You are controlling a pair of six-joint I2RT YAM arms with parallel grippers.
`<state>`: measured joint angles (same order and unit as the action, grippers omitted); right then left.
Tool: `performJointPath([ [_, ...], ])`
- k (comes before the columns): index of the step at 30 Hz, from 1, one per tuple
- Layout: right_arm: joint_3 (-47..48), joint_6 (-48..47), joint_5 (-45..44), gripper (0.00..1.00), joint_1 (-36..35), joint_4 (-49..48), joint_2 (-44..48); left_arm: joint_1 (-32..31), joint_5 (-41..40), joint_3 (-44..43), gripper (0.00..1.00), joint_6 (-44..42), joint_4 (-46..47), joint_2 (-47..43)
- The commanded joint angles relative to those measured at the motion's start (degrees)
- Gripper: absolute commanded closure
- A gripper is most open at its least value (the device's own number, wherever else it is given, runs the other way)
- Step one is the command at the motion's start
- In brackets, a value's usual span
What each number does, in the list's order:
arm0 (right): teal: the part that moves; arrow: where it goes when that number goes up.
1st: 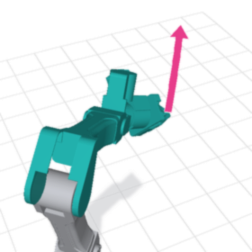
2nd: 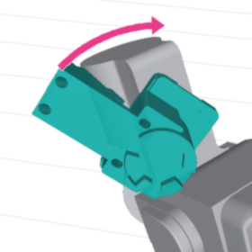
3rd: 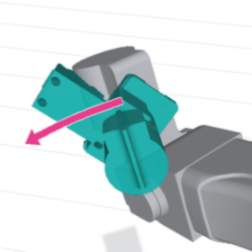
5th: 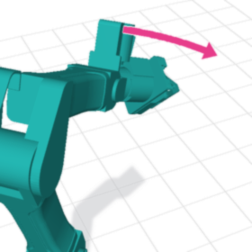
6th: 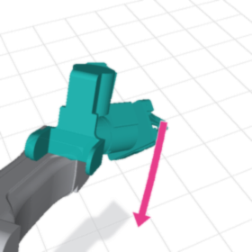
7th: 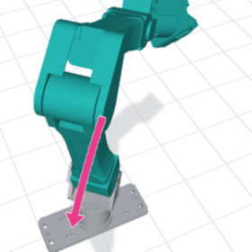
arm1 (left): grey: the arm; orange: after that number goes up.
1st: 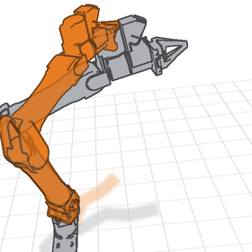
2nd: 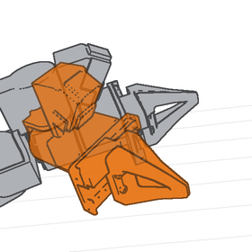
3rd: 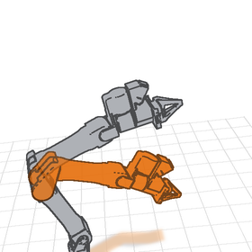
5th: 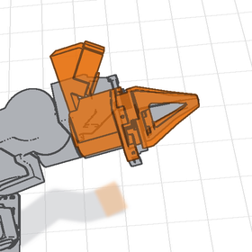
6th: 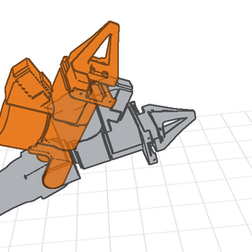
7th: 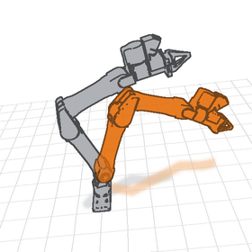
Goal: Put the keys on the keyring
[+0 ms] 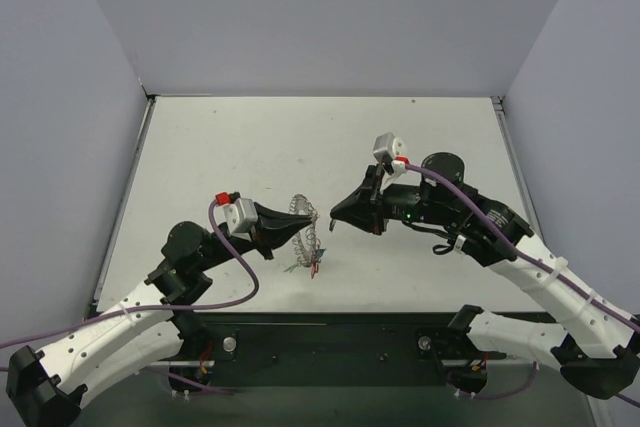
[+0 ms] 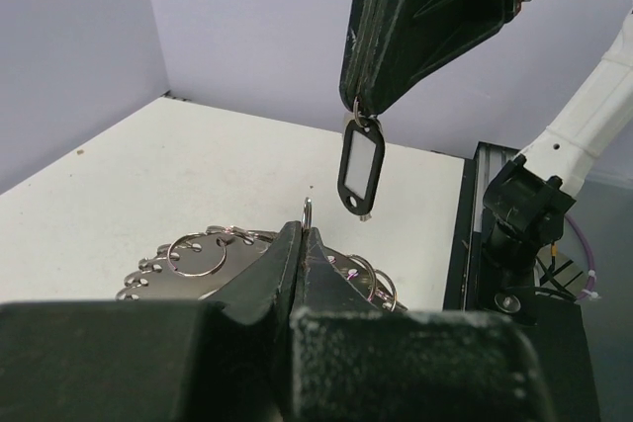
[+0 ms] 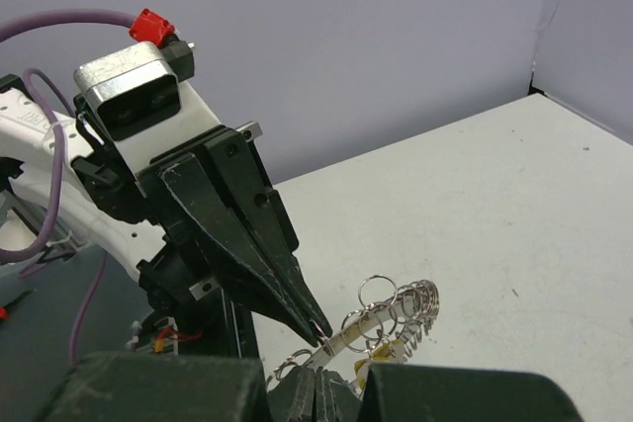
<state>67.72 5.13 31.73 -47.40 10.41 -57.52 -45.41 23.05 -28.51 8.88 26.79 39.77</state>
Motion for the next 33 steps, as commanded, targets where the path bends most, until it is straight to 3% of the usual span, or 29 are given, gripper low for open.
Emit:
performJointPath([
  [1, 1.36, -3.02, 0.0, 1.0, 1.43, 0.66, 1.27, -0.21, 1.47, -3.22, 1.0, -0.18, 3.18, -0.83],
  [16, -3.65, 3.31, 6.42, 1.0, 0.99, -11.63, -2.42, -0.21, 1.56, -3.04, 1.0, 0.96, 3.27, -1.27],
  [33, -3.92, 4.81, 6.77, 1.0, 0.38, -12.53, -4.1, -0.21, 2.0, -3.22, 1.0, 1.84, 3.89, -0.48],
])
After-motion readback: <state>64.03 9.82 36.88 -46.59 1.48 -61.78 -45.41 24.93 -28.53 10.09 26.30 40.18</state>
